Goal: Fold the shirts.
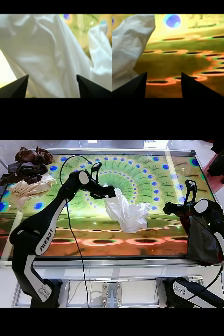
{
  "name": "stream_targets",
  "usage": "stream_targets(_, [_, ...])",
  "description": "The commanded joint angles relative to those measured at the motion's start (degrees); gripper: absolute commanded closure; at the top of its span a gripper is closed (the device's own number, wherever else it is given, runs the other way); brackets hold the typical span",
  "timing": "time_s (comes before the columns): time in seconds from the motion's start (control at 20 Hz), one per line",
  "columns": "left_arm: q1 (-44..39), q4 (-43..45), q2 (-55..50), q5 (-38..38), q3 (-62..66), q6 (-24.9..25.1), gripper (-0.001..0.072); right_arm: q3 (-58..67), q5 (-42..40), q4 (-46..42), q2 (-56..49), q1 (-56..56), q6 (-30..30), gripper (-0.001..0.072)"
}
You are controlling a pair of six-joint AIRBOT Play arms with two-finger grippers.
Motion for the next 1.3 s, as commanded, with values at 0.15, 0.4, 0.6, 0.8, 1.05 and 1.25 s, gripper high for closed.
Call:
stream_targets(0.15, [0.5, -1.1, -3.1, 6.7, -4.7, -7.7, 0.0004, -0.1, -0.8, 1.9, -0.1, 0.0, -2.7, 0.0210])
stream_targets(0.4, [0.9, 5.1, -3.4, 8.4, -4.4, -6.7, 0.0003, -0.1, -1.8, 2.0, -0.1, 0.0, -2.7, 0.0210])
stream_targets(0.6, [4.0, 8.2, -3.4, 23.2, 0.5, -5.8, 0.0004, -0.1, -1.5, 1.9, -0.1, 0.0, -2.7, 0.0210])
stream_targets(0.8, [6.4, 21.0, -4.8, 13.1, 6.6, 6.9, 0.0049, -0.1, -2.1, 1.9, -0.1, 0.0, -2.7, 0.0210])
stream_targets(1.05, [8.0, 12.6, -10.2, 4.0, 10.6, 25.5, 0.0064, -0.1, -3.3, 2.8, -0.1, 0.0, -2.7, 0.0210])
stream_targets(1.25, [8.0, 8.1, -13.1, 3.4, 13.2, 30.6, 0.0065, -0.1, -3.3, 2.8, -0.1, 0.0, -2.7, 0.0210])
